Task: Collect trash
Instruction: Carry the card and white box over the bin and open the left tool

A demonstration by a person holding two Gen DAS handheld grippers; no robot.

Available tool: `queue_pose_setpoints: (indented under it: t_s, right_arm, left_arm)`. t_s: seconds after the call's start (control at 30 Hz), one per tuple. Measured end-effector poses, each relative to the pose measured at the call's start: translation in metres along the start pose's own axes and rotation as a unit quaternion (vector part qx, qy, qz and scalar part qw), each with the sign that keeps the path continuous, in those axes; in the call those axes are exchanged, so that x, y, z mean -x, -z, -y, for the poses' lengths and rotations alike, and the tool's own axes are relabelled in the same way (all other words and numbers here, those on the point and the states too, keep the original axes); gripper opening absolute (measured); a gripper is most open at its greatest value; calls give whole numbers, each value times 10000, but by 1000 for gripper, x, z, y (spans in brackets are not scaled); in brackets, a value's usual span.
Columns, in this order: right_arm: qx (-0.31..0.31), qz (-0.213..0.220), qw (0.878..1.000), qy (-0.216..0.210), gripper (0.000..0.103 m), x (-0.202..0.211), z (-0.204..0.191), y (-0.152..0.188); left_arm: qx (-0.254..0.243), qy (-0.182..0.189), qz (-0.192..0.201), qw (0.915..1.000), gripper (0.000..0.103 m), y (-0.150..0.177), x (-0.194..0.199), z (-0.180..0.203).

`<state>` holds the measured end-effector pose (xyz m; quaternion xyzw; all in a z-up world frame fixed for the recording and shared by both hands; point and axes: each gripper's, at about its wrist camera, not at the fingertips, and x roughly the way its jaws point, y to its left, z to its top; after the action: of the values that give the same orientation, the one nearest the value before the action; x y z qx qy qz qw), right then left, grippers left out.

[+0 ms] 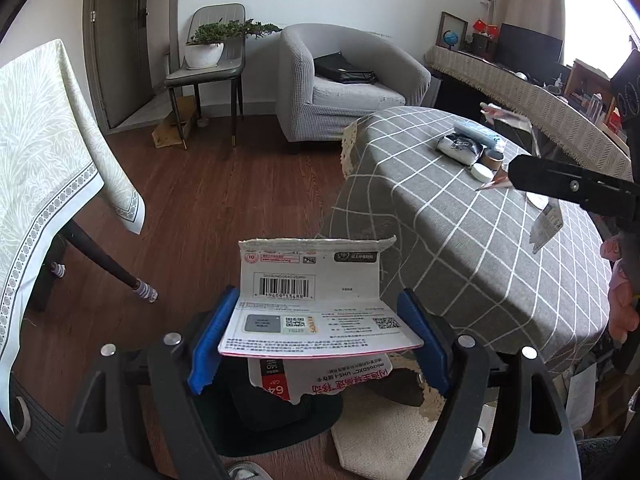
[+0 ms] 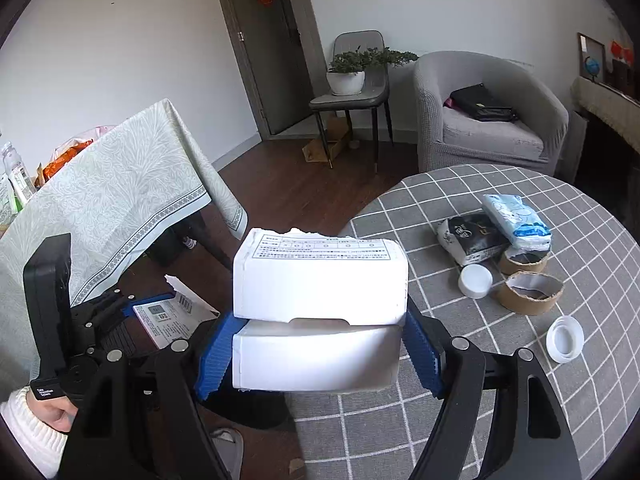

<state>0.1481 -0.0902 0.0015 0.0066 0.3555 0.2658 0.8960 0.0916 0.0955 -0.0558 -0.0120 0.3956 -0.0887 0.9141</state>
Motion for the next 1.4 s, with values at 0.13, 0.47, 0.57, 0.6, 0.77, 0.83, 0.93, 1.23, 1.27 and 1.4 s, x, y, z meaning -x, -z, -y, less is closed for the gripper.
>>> queue_pose_setpoints:
  t_s: [0.13, 0.47, 0.57, 0.6, 0.77, 0.83, 0.93, 1.23, 1.27, 1.4]
  right_arm:
    - [104, 0, 9998, -180, 76, -11, -20, -6]
    - [355, -291, 9977, -490, 77, -59, -70, -10]
    - [426, -414, 9969, -514, 77, -73, -81, -7]
    - [441, -456, 9965, -535, 77, -78, -85, -6]
    - [524, -687, 9947, -552, 76, -103, -101, -1]
    - [568, -770, 9939, -552, 77, -111, -107, 1]
    - [637, -879, 9925, -559, 77, -123, -116, 4]
    - [705, -1202, 9891, -466, 76, -152, -125, 14]
    - [694, -1245, 9888, -440, 76, -155, -124, 15]
    - [614, -1411, 9875, -336, 76, -169, -120, 22]
  left_arm:
    - [97, -176, -198, 9996, 82, 9, -11, -23]
    - [193, -435, -720, 9963, 82, 41, -39, -72]
    - [336, -408, -870, 9948, 82, 51, -43, -85]
    - [350, -413, -903, 9944, 82, 53, -45, -87]
    - [414, -367, -1082, 9926, 82, 65, -54, -98]
    - [452, -358, -1159, 9916, 82, 71, -58, -102]
    - [452, -307, -1346, 9894, 82, 78, -65, -105]
    - [474, -316, -1347, 9892, 91, 82, -61, -115]
    - [493, -304, -1302, 9898, 91, 82, -58, -117]
    - [594, -322, -1136, 9912, 91, 78, -47, -124]
